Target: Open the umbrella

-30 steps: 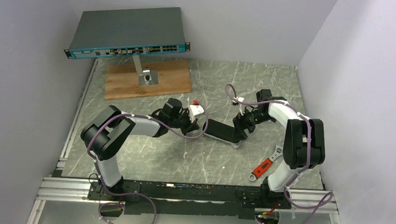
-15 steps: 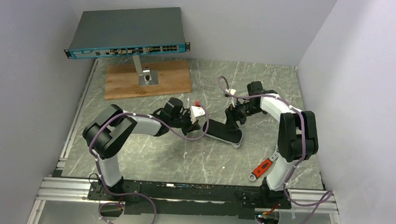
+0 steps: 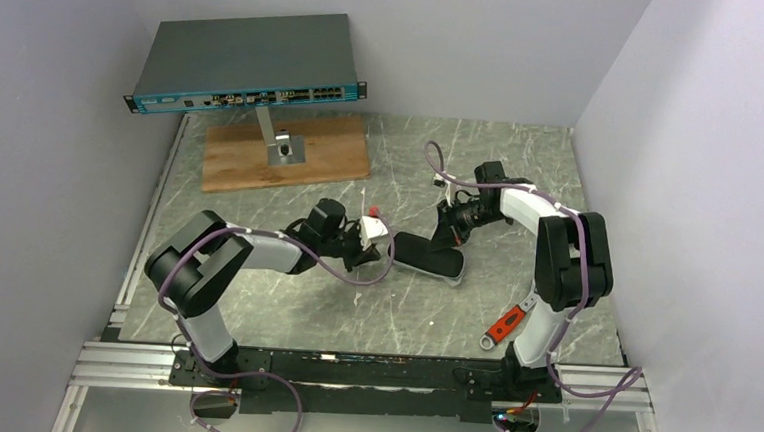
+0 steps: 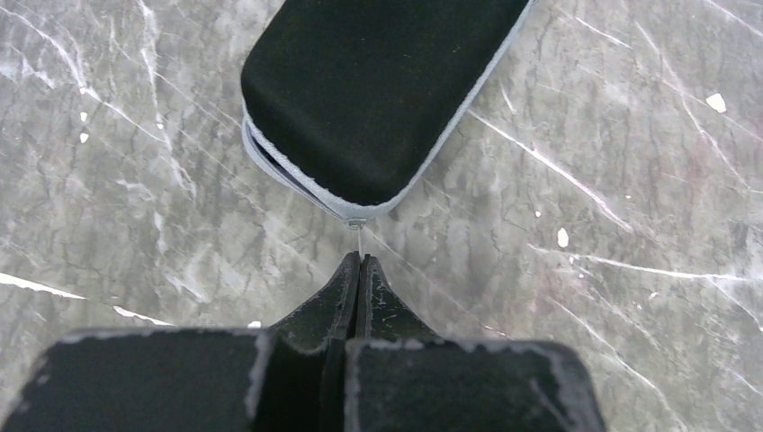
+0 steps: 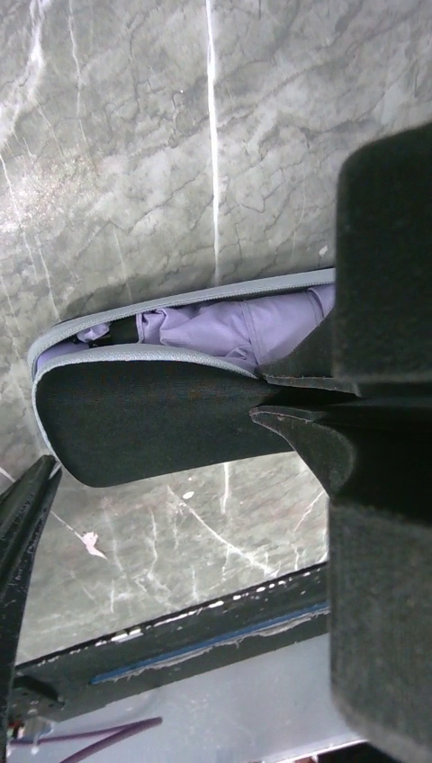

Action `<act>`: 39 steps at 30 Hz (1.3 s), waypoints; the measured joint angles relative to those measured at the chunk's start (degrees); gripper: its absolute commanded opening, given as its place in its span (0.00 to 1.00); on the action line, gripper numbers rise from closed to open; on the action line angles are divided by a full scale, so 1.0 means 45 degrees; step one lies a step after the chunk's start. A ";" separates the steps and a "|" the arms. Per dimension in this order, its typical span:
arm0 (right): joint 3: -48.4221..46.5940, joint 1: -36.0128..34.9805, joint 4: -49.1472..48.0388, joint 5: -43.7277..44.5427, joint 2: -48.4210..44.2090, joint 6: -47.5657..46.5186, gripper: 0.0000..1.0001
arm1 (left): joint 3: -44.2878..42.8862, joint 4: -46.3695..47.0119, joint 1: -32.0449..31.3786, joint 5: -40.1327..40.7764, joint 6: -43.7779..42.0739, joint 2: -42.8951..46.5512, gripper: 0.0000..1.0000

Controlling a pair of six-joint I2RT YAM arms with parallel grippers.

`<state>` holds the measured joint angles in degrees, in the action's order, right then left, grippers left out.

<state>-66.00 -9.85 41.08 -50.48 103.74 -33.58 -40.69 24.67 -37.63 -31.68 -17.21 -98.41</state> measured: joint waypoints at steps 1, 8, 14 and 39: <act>0.0107 0.0000 -0.0155 -0.0068 -0.0024 0.0180 0.00 | 0.0117 0.0058 -0.0058 0.0000 0.0000 0.0078 0.00; 0.1122 0.0015 -0.1622 -0.0053 -0.0636 0.2030 0.00 | 0.0272 0.0262 -0.0704 0.0238 0.0384 0.0146 0.00; 0.2030 0.0010 -0.2866 0.0107 -0.1229 0.3541 0.00 | 0.0165 0.0593 -0.1447 0.0733 0.1093 -0.0102 0.00; 0.2322 -0.0126 -0.3861 0.0282 -0.1477 0.5425 0.37 | -0.0520 0.0151 -0.2492 0.1001 0.2205 0.0695 1.00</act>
<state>-55.55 -10.41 23.70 -49.21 97.10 -9.17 -43.03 25.34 -48.84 -27.18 -7.29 -95.29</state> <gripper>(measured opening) 0.257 0.954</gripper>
